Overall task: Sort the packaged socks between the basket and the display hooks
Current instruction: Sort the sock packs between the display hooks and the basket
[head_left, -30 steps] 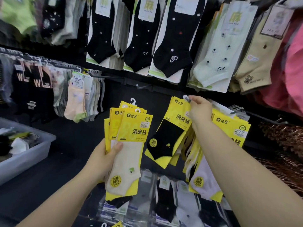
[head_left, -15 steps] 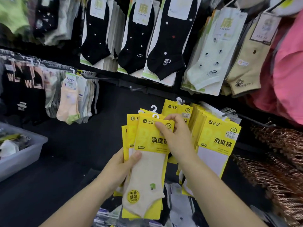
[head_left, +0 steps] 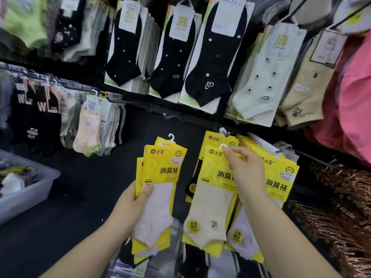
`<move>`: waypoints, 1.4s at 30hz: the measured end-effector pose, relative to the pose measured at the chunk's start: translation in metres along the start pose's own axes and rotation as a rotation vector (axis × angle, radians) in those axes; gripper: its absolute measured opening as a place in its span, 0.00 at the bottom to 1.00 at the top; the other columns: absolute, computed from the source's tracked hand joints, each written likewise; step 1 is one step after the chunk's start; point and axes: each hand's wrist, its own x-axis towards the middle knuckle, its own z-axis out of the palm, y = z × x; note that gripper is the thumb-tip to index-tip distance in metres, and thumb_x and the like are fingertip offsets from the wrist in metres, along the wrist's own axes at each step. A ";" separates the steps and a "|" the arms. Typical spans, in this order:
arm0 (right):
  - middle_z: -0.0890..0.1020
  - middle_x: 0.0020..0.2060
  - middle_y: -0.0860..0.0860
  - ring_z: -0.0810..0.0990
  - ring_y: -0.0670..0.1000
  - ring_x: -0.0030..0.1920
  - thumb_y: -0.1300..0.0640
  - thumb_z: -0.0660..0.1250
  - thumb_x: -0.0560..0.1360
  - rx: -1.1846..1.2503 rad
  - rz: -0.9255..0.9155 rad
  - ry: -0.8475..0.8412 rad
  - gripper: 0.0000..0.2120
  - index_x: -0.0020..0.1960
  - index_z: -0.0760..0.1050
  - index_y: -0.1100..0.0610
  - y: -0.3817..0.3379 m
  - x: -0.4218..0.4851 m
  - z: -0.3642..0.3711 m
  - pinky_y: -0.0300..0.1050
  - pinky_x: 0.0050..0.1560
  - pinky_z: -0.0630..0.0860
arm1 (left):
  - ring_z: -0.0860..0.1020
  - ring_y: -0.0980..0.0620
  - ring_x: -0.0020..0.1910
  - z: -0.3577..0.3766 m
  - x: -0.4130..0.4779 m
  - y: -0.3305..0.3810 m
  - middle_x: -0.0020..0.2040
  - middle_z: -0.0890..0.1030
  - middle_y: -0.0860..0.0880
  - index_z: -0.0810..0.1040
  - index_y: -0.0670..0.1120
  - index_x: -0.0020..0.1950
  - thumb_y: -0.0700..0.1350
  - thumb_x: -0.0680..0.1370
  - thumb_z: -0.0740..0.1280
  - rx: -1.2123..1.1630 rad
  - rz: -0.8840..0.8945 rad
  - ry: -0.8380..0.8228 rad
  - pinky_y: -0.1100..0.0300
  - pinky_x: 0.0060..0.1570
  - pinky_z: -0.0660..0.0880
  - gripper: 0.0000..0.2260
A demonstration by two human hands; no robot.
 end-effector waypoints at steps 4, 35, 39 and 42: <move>0.75 0.33 0.44 0.72 0.45 0.30 0.55 0.65 0.76 0.053 0.038 0.153 0.05 0.43 0.77 0.55 -0.003 0.014 0.011 0.37 0.29 0.69 | 0.82 0.63 0.40 -0.011 0.004 0.005 0.40 0.84 0.60 0.77 0.54 0.49 0.47 0.80 0.63 0.057 0.040 0.026 0.70 0.32 0.74 0.05; 0.78 0.45 0.40 0.78 0.37 0.38 0.53 0.75 0.68 0.059 0.051 -0.205 0.11 0.48 0.77 0.46 0.003 -0.026 0.034 0.26 0.31 0.71 | 0.85 0.51 0.44 0.032 -0.022 0.015 0.46 0.86 0.49 0.80 0.47 0.53 0.45 0.71 0.72 -0.143 -0.007 -0.166 0.62 0.37 0.80 0.11; 0.83 0.45 0.48 0.80 0.42 0.36 0.56 0.72 0.72 0.110 0.184 -0.234 0.05 0.45 0.80 0.47 0.013 -0.025 0.020 0.30 0.30 0.73 | 0.84 0.50 0.49 0.028 -0.023 0.011 0.50 0.86 0.50 0.80 0.50 0.55 0.47 0.77 0.67 -0.165 -0.068 -0.201 0.57 0.45 0.78 0.08; 0.83 0.48 0.51 0.81 0.49 0.42 0.55 0.69 0.74 0.128 0.185 -0.232 0.03 0.47 0.79 0.49 0.017 -0.027 0.019 0.40 0.39 0.79 | 0.84 0.52 0.48 0.023 -0.017 0.013 0.50 0.85 0.52 0.81 0.52 0.54 0.47 0.79 0.65 -0.105 -0.026 -0.199 0.61 0.41 0.78 0.07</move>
